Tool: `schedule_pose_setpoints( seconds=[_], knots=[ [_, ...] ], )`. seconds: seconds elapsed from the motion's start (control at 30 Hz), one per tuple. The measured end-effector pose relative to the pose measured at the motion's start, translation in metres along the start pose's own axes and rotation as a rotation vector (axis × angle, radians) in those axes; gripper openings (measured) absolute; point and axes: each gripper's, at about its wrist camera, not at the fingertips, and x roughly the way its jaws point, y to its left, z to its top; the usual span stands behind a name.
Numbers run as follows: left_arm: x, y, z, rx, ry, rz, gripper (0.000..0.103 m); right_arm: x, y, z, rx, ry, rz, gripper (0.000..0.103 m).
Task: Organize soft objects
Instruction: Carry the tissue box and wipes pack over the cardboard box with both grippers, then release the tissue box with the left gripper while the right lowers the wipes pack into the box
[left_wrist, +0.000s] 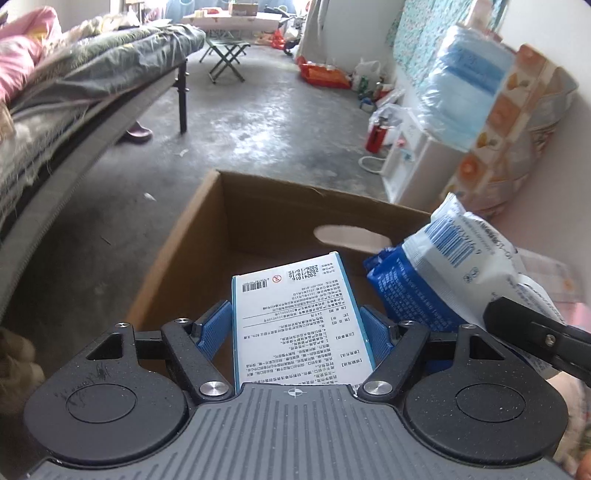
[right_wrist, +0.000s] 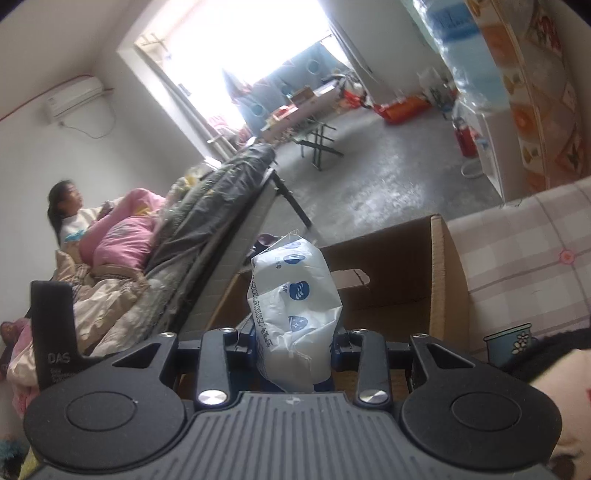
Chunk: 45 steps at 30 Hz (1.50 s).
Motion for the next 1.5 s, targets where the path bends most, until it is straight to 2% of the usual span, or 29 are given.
schedule_pose_setpoints(
  seconds=[0.2,0.23,0.27,0.47,0.53,0.6,0.8,0.9,1.0,1.07,1.3,1.5],
  knots=[
    [0.029,-0.004,0.012,0.09,0.004,0.103,0.073,0.04,-0.004,0.004,0.04,0.05,-0.052,0.038],
    [0.032,-0.004,0.012,0.094,0.001,0.11,0.062,0.045,-0.004,0.003,0.042,0.054,-0.056,0.038],
    [0.036,-0.004,0.012,0.099,-0.009,0.112,0.06,0.05,-0.004,0.002,0.042,0.057,-0.061,0.038],
    [0.055,-0.004,0.014,0.107,0.002,0.153,0.06,0.072,0.0,-0.003,0.045,0.083,-0.079,0.038],
    [0.058,-0.001,0.016,0.093,0.008,0.159,0.064,0.076,-0.001,-0.004,0.06,0.101,-0.08,0.038],
    [0.056,0.001,0.016,0.085,-0.001,0.158,0.069,0.081,-0.002,-0.004,0.071,0.125,-0.09,0.04],
    [0.044,0.001,0.016,0.074,-0.003,0.164,0.071,0.082,0.001,-0.004,0.046,0.119,-0.131,0.045],
    [0.034,0.002,0.016,0.069,-0.02,0.157,0.073,0.078,0.006,-0.004,0.028,0.105,-0.155,0.053],
    [0.024,0.008,0.016,0.056,-0.047,0.149,0.075,0.07,0.013,-0.003,0.018,0.084,-0.168,0.07],
    [0.019,0.011,0.016,0.043,-0.057,0.133,0.075,0.061,0.017,-0.001,-0.012,0.061,-0.141,0.084],
    [0.006,0.015,0.016,0.025,-0.076,0.11,0.077,0.055,0.026,0.005,-0.058,0.075,-0.146,0.084],
    [-0.006,0.023,0.015,-0.007,-0.107,0.12,0.078,0.072,0.034,-0.001,-0.144,0.177,-0.195,0.086]
  ],
)
